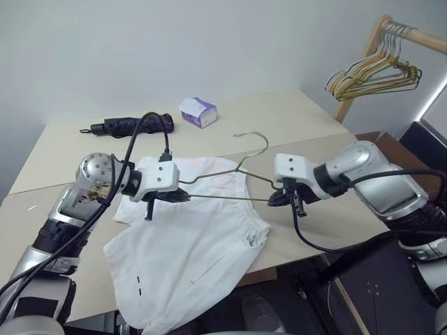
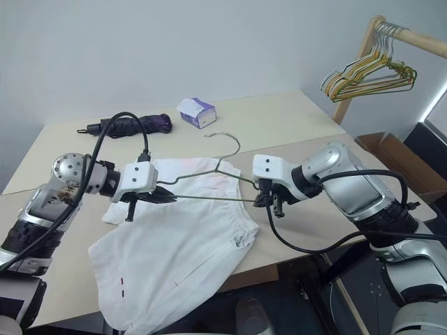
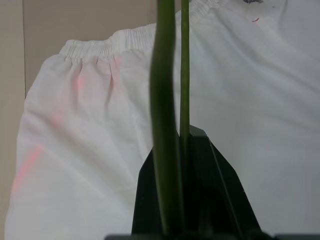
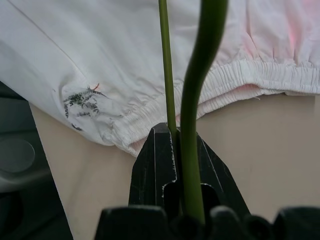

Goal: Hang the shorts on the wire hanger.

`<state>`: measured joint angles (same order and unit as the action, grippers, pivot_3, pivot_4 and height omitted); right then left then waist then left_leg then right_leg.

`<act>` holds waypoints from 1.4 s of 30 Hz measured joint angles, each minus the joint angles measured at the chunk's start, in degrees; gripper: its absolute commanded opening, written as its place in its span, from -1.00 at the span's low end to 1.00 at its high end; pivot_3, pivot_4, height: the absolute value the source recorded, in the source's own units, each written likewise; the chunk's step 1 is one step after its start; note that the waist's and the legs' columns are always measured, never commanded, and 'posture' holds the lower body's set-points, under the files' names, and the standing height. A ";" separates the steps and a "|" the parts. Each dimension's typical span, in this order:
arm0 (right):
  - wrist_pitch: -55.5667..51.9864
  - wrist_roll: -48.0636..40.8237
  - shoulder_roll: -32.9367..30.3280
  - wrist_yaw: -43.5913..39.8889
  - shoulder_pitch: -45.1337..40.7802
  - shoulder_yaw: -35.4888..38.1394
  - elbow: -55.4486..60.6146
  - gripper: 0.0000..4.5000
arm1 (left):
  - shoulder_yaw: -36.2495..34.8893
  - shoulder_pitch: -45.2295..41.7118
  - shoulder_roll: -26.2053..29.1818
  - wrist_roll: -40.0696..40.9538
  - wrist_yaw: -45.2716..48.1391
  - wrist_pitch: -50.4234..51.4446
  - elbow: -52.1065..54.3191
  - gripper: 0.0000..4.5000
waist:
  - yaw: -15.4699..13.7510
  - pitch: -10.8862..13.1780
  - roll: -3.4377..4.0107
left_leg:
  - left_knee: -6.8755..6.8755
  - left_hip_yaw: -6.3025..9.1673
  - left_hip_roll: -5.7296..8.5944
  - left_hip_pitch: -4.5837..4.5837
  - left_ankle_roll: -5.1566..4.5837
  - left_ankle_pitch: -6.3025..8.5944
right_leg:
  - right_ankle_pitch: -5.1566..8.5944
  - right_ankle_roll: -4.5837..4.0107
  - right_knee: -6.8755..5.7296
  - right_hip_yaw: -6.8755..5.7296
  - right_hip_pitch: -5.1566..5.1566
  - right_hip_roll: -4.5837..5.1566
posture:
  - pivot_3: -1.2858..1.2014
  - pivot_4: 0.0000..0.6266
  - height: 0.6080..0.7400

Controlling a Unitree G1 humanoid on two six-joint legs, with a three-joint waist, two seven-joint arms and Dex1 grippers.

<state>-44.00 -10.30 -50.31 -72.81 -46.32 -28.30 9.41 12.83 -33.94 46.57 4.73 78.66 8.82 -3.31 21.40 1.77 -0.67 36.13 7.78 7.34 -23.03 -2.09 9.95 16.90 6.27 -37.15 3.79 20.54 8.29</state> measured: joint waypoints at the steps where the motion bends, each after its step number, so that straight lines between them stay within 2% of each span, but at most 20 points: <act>1: 0.00 -0.08 0.00 -0.23 0.04 0.11 0.06 -1.00 | -0.22 0.00 0.02 0.18 0.49 -0.41 -0.11 -0.75 | -0.02 0.00 0.00 | 0.00 0.00 0.00 0.00 0.00 0.00 | 0.00 0.00 0.00 0.00 0.00 0.00 | -0.22 -1.00 1.00; 7: -0.69 -3.12 -1.90 -0.75 4.92 4.70 2.65 -1.00 | -2.85 -0.74 -1.18 4.60 1.37 -1.31 -3.11 0.06 | -0.44 0.00 0.00 | 0.05 0.04 0.01 -0.03 0.00 0.00 | 0.01 0.02 0.01 -0.04 0.00 0.00 | -0.21 -1.00 1.00; 10: -4.17 -6.23 -4.04 -0.44 9.30 9.13 4.79 -1.00 | -4.70 -1.29 -1.16 4.56 -0.65 -1.23 -5.76 0.45 | -0.84 0.00 0.00 | 0.09 0.06 0.02 -0.03 -0.01 0.01 | 0.01 0.05 0.01 -0.06 -0.05 0.01 | -0.20 -1.00 1.00; 14: -11.36 -12.80 -6.77 1.02 19.04 18.67 8.67 -1.00 | -7.24 -1.07 -0.79 5.94 -2.26 0.58 -6.31 0.98 | -1.53 0.00 0.00 | 0.10 0.06 0.01 -0.06 -0.03 0.02 | 0.01 0.05 0.00 -0.07 -0.04 0.00 | -0.21 -1.00 1.00; 19: -21.37 -20.35 -6.37 5.20 30.06 29.59 9.42 -1.00 | -12.56 3.17 -0.13 12.04 -4.17 9.12 -2.00 0.99 | -1.95 -0.01 0.00 | 0.17 0.05 0.00 -0.08 -0.02 0.04 | -0.02 0.09 -0.01 -0.06 -0.08 0.00 | -0.22 -1.00 1.00; 23: -30.22 -24.86 -5.08 8.21 32.02 33.77 4.72 -1.00 | -17.00 7.51 -2.29 19.56 -6.56 14.45 5.66 0.99 | -2.23 -0.01 0.01 | 0.23 0.04 -0.02 -0.04 0.16 0.14 | -0.07 0.10 0.02 -0.06 -0.18 -0.01 | -0.22 -0.98 1.00; 25: -32.98 -25.63 -5.08 9.09 31.99 33.55 2.05 -1.00 | -18.74 8.84 -2.54 22.72 -6.85 15.75 8.26 0.99 | -2.31 -0.01 0.01 | 0.22 0.03 -0.05 -0.03 0.20 0.17 | -0.08 0.10 0.03 -0.05 -0.17 -0.03 | -0.21 -0.98 1.00; 30: -34.37 -25.92 -4.90 9.48 30.60 29.06 -5.97 -1.00 | -20.94 10.72 0.86 28.16 -5.43 19.98 13.16 0.99 | -2.60 -0.04 0.07 | 0.22 0.00 -0.04 -0.03 0.19 0.17 | -0.08 0.10 0.07 -0.05 -0.16 -0.03 | -0.20 -0.99 1.00; 35: -32.45 -24.73 -3.62 9.41 27.98 24.14 -11.73 -1.00 | -21.18 12.29 1.77 29.09 -5.57 20.24 14.17 0.99 | -3.40 -0.06 0.13 | 0.22 -0.01 -0.05 0.03 0.38 0.29 | -0.09 0.08 0.08 -0.05 -0.15 -0.04 | -0.18 -1.00 1.00; 42: -30.42 -24.35 -2.51 9.45 26.62 22.62 -15.92 -1.00 | -21.18 12.61 2.71 29.48 -6.13 21.19 15.76 0.99 | -4.22 -0.07 0.13 | 0.22 -0.01 -0.04 0.02 0.36 0.31 | -0.09 0.08 0.12 -0.05 -0.11 -0.03 | -0.17 -1.00 1.00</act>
<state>-74.42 -34.64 -52.82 -63.36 -19.70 -5.68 -6.50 -8.35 -21.33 49.28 34.21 72.53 30.01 12.45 17.18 1.71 -0.53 36.34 7.77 7.30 -23.01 -1.72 10.26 16.81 6.36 -37.03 3.74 20.43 8.25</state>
